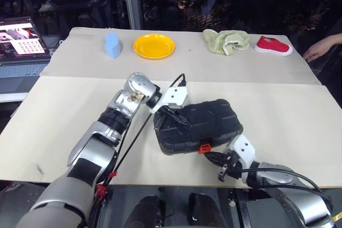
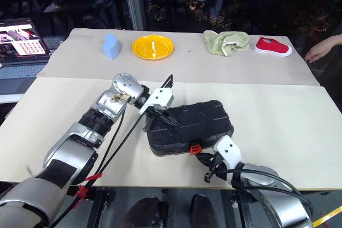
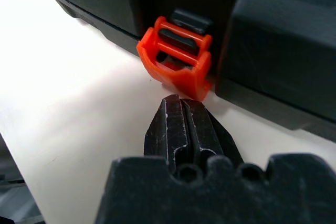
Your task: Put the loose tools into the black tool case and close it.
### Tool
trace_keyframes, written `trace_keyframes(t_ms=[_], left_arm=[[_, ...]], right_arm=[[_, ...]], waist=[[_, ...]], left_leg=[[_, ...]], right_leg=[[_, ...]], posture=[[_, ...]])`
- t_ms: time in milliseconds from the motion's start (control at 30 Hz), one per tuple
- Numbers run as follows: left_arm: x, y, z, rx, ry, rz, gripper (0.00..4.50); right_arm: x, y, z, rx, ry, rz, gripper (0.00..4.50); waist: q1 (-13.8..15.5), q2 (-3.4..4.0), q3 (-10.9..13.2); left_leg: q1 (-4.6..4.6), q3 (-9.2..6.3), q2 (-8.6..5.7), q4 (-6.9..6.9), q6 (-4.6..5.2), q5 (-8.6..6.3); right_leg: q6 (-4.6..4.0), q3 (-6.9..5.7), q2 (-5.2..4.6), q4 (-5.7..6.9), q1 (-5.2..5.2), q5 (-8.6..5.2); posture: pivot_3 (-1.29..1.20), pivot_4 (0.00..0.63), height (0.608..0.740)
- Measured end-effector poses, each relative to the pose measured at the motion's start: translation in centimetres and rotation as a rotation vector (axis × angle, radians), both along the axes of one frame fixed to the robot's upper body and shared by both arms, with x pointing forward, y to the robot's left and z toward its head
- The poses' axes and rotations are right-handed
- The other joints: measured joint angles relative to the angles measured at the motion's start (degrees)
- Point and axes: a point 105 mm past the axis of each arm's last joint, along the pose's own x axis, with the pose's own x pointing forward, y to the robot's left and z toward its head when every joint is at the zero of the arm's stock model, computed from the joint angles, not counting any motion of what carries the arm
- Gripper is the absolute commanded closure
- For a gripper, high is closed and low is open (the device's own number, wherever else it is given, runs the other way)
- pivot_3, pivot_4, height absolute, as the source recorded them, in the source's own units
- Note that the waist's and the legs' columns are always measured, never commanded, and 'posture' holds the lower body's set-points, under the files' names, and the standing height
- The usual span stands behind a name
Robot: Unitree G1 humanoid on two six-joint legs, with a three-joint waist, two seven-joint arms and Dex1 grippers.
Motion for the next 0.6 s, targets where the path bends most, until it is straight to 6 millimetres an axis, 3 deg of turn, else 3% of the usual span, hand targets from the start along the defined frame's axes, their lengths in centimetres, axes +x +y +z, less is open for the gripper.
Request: trace_keyframes(t_ms=[300, 600], left_arm=[[-0.8, -1.3, -0.1, -0.015, 0.004, -0.030, 4.46], [-1.1, -1.4, -0.7, -0.020, -0.078, -0.069, 4.46]], right_arm=[[1.2, 1.5, -0.1, 0.089, -0.026, -0.051, 4.50], [1.2, 1.1, 0.1, 0.107, -0.040, -0.097, 4.50]], waist=[[-1.1, 0.00, 0.0], [-0.9, 0.01, 0.0]], left_leg=[[0.01, -0.01, 0.03, -0.02, -0.21, 0.12], [0.03, -0.04, 0.03, -0.06, -0.28, 0.14]], right_leg=[[-0.13, 0.17, 0.05, 0.11, 0.00, 0.08], [-0.16, 0.16, 0.14, 0.10, -0.05, 0.10]], posture=[[0.00, 0.150, 0.740], [0.00, 0.150, 0.740]])
